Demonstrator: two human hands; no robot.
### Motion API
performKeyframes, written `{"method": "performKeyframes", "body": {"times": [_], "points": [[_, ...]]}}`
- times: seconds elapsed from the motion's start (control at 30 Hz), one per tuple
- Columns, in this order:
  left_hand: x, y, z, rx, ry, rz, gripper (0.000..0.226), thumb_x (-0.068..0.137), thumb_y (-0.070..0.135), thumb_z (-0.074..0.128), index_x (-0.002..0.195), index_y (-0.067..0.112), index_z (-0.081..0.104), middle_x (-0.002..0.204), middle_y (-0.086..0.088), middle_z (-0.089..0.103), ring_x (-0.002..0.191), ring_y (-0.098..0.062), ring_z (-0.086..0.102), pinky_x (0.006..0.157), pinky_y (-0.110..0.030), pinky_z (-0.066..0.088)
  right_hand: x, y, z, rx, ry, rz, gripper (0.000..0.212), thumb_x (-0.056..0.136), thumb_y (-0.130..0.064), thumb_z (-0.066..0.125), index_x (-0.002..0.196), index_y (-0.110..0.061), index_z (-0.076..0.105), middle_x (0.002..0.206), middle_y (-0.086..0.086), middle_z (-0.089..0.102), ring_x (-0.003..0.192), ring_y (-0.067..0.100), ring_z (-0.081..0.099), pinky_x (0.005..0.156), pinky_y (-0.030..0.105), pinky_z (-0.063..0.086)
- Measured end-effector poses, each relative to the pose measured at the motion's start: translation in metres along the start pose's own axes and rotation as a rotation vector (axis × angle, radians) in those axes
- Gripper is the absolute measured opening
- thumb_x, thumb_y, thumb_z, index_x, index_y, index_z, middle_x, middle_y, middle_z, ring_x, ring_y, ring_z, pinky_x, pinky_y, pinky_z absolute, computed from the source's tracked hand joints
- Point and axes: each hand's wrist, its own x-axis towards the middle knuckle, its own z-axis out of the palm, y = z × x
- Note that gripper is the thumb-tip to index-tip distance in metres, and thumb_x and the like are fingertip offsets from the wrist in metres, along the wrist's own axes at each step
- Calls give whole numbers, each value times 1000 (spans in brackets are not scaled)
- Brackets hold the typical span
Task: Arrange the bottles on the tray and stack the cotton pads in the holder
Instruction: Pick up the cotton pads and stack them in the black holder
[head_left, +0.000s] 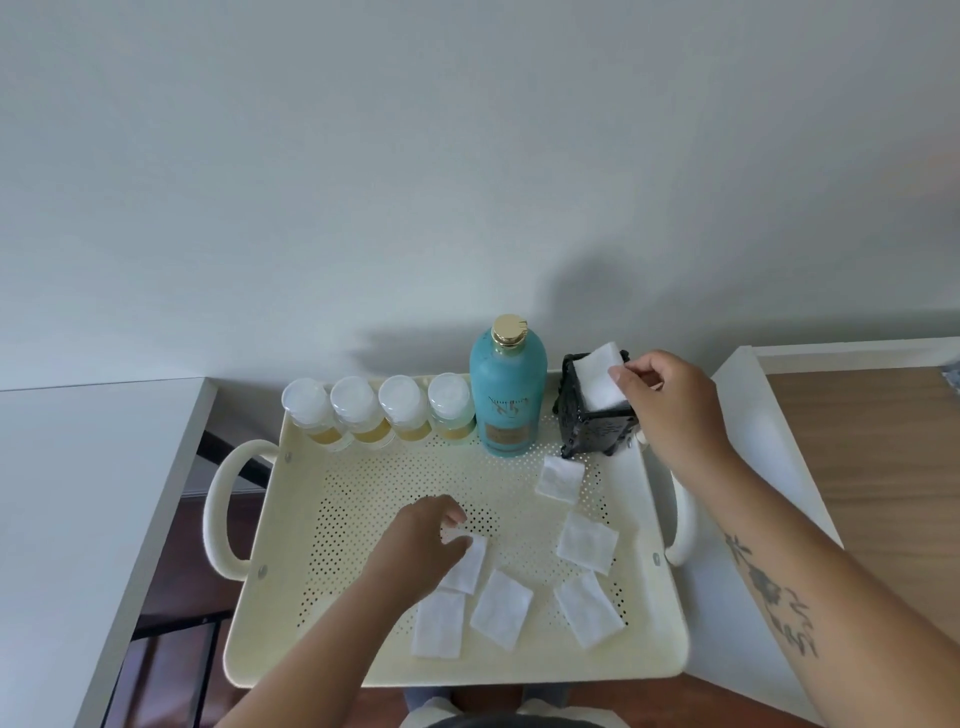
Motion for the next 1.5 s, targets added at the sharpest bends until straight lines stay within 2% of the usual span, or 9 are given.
{"method": "performKeyframes", "body": {"times": [0.13, 0.23, 0.4, 0.5, 0.77, 1.13, 1.3, 1.4, 1.5], "points": [[-3, -7, 10, 118, 6, 37, 29, 86, 26, 67, 115, 27, 61, 112, 10, 58, 104, -12, 50, 89, -31, 47, -2, 0, 7, -58, 7, 20, 23, 89, -31, 62, 74, -13, 65, 67, -5, 61, 65, 15, 56, 54, 26, 39], [-1, -8, 11, 181, 16, 58, 33, 88, 27, 65, 120, 27, 58, 115, 10, 55, 105, -13, 48, 89, -30, 47, 0, 1, 10, -158, 23, 17, 25, 88, -32, 61, 73, -12, 64, 76, 5, 61, 77, 26, 57, 63, 35, 46], [2, -10, 9, 215, 3, 71, 26, 88, 26, 65, 114, 28, 59, 109, 10, 58, 100, -14, 45, 85, -30, 47, -5, 3, 12, -396, 131, -176, 28, 88, -29, 64, 109, -11, 60, 103, 12, 57, 96, 34, 52, 79, 46, 48], [4, -11, 9, 204, -11, 77, 21, 89, 23, 63, 109, 27, 59, 103, 9, 61, 96, -14, 44, 80, -29, 46, -11, 8, 12, -476, 190, -352, 23, 90, -26, 62, 107, -11, 62, 107, 10, 60, 97, 36, 51, 77, 43, 44], [4, -10, 6, 96, 10, 67, 10, 89, 22, 62, 99, 24, 62, 95, 11, 59, 92, -12, 51, 75, -23, 43, -16, 14, 13, -579, 42, -518, 41, 95, -40, 42, 83, -13, 70, 87, -4, 72, 111, 32, 54, 87, 42, 44], [-4, 21, -23, -187, 102, 72, 8, 89, 26, 67, 85, 28, 60, 82, 11, 64, 69, 2, 57, 60, -9, 44, -14, 16, 16, -735, -105, -435, 63, 95, -56, 27, 89, -12, 73, 97, 3, 74, 128, 30, 44, 109, 46, 31], [-1, 41, -34, -454, 119, 22, 8, 85, 31, 70, 81, 31, 64, 65, 19, 61, 51, 3, 47, 49, -11, 41, -24, 7, 11, -634, 18, -526, 39, 93, -39, 44, 84, -11, 69, 87, 2, 73, 120, 34, 51, 101, 48, 38], [0, 48, -40, -600, 125, 8, 7, 84, 31, 72, 81, 32, 66, 66, 14, 65, 57, -4, 51, 51, -18, 43, -46, -5, 12, -486, 114, -569, 17, 89, -28, 56, 82, -16, 65, 84, -2, 67, 102, 29, 56, 83, 40, 43], [-1, 52, -44, -678, 115, 22, 7, 83, 30, 74, 82, 33, 68, 70, 8, 69, 64, -9, 56, 57, -23, 47, -73, -15, 22, -232, -145, -435, 16, 89, -37, 58, 93, -22, 64, 87, -10, 62, 91, 13, 52, 78, 26, 43]]}}
